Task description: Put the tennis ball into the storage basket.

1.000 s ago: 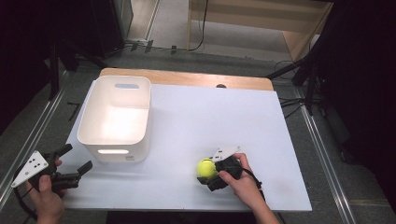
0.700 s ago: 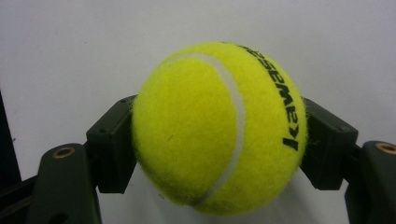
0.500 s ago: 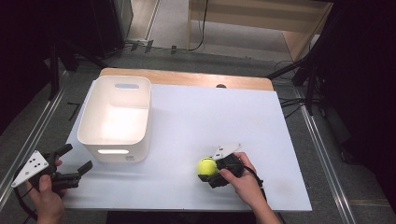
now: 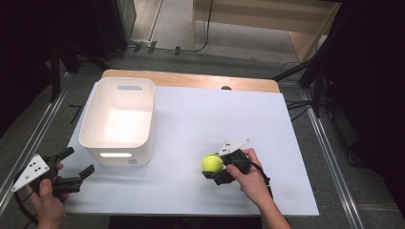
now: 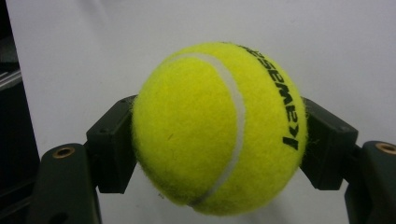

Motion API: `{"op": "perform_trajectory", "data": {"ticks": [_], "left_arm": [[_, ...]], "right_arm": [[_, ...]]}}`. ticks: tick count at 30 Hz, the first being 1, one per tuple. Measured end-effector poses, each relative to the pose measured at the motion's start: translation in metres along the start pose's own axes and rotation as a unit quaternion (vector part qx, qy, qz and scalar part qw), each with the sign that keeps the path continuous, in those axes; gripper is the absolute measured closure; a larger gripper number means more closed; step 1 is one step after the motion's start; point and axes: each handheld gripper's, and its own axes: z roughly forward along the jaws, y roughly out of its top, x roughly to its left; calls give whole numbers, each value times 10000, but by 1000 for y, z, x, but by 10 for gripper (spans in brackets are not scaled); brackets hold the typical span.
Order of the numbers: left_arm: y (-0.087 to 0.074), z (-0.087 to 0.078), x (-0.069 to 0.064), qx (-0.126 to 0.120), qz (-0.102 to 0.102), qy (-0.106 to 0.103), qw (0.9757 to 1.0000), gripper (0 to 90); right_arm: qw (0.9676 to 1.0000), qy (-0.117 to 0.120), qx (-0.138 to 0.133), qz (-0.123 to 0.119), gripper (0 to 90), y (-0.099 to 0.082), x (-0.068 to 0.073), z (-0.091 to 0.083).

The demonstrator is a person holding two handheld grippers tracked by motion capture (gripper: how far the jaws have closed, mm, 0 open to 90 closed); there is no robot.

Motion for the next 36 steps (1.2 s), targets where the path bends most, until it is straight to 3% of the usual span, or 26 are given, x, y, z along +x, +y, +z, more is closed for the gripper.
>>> {"op": "perform_trajectory", "data": {"ticks": [36], "left_arm": [[0, 1, -1, 32, 42, -5, 10000, 0]], "right_arm": [[9997, 131, -72, -187, 235, 47, 1, 2]]}}
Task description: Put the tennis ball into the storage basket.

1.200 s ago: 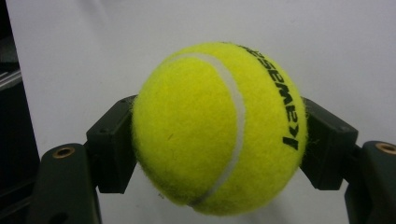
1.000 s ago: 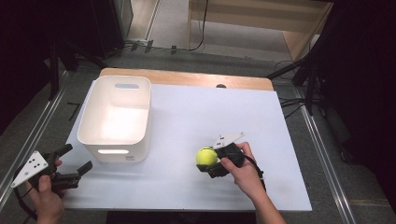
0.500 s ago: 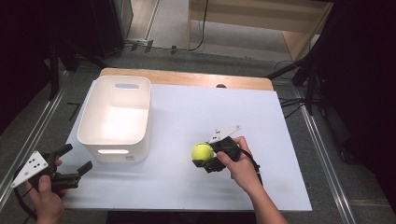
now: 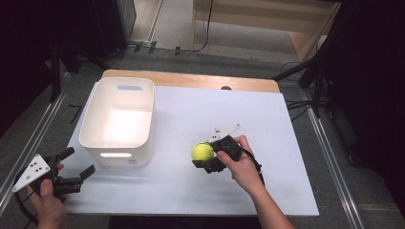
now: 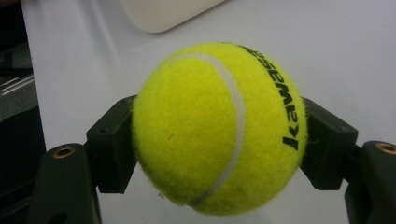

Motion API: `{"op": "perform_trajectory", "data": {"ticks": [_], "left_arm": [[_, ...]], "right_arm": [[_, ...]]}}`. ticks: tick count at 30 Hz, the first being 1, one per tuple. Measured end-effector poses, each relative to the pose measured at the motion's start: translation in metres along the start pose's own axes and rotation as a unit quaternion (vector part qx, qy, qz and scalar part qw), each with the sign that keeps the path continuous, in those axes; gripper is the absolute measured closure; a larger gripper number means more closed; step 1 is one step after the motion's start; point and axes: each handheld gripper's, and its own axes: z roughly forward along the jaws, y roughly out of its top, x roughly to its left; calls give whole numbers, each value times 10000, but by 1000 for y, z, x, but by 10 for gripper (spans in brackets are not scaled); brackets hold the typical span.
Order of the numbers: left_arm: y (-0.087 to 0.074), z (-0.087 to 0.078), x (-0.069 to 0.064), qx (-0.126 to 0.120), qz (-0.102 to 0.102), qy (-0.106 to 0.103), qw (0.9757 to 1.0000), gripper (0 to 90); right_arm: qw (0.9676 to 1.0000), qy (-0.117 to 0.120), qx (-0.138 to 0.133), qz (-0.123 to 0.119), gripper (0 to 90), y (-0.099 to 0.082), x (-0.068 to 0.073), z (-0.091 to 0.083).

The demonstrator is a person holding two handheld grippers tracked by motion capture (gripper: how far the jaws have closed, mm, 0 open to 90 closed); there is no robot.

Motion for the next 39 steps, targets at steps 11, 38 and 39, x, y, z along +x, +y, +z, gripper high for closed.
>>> {"op": "perform_trajectory", "data": {"ticks": [11, 38, 39], "left_arm": [[0, -1, 1, -13, -9, -8, 10000, 0], [0, -1, 1, -16, -14, -36, 10000, 0], [0, -1, 1, -13, -13, -40, 10000, 0]], "right_arm": [[10000, 11, -34, -73, 235, 15, 2, 1], [9998, 90, -81, -128, 236, 48, 0, 6], [9998, 102, -82, -146, 236, 51, 0, 7]]}}
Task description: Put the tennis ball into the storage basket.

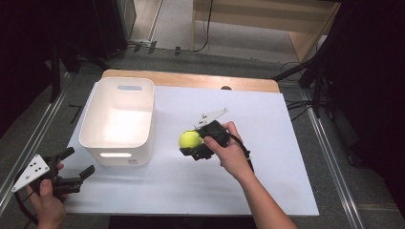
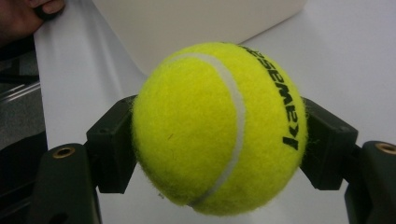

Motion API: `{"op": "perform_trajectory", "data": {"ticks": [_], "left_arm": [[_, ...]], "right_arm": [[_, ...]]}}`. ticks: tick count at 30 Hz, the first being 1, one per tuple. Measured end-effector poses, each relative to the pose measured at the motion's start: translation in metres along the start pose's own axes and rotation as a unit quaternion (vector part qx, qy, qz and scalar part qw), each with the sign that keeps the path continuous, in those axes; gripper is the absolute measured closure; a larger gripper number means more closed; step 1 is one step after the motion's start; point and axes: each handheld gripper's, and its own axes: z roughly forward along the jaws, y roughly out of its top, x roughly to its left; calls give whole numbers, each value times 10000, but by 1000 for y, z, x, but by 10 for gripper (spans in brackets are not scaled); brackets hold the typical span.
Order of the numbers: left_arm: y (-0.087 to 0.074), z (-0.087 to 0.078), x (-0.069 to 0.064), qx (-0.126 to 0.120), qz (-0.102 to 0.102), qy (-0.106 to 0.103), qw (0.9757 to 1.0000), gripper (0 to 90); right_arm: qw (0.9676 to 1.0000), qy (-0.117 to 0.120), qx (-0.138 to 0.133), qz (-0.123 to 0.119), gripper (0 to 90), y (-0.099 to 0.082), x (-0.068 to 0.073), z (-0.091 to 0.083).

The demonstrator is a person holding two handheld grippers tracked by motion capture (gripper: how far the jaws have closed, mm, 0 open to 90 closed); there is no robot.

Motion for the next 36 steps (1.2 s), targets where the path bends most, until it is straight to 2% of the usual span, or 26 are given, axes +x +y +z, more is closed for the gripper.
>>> {"op": "perform_trajectory", "data": {"ticks": [36], "left_arm": [[0, 0, 0, 1, 2, -23, 10000, 0]], "right_arm": [[9997, 91, -35, -209, 236, 40, 3, 6]]}}
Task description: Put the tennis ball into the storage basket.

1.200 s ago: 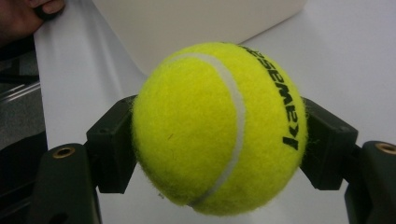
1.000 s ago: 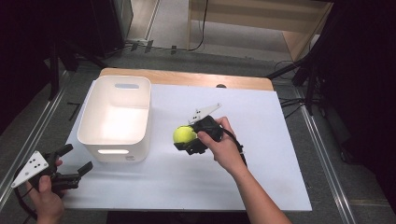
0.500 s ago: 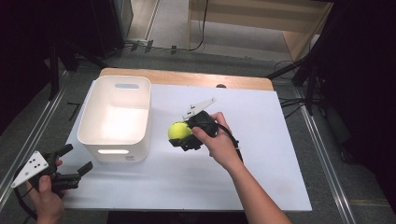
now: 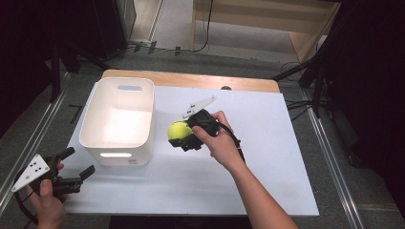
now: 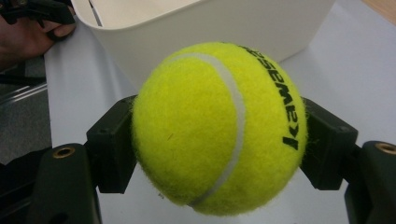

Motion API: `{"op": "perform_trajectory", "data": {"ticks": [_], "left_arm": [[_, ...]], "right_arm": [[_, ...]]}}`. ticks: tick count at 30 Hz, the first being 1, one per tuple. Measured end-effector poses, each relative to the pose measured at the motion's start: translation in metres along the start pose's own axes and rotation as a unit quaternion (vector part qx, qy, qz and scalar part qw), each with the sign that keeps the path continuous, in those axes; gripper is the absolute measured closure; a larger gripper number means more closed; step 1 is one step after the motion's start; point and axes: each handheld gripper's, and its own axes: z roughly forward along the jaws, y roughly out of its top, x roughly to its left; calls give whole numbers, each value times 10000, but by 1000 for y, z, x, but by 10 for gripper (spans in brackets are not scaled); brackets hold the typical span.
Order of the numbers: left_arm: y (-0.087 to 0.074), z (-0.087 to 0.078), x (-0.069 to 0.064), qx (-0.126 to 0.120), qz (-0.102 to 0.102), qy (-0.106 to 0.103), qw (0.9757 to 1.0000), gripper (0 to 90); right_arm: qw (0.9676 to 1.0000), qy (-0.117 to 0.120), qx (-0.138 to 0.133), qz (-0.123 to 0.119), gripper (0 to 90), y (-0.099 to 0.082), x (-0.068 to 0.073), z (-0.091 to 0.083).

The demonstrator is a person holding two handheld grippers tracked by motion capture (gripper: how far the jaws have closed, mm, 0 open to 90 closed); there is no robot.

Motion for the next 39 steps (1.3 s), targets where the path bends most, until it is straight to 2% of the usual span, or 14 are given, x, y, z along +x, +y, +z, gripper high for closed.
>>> {"op": "perform_trajectory", "data": {"ticks": [26, 39], "left_arm": [[0, 0, 0, 5, 9, -22, 10000, 0], [0, 0, 0, -10, -10, -34, 10000, 0]], "right_arm": [[9997, 114, -81, -196, 236, 28, 3, 3], [9993, 185, -101, -303, 237, 46, 10, 10]]}}
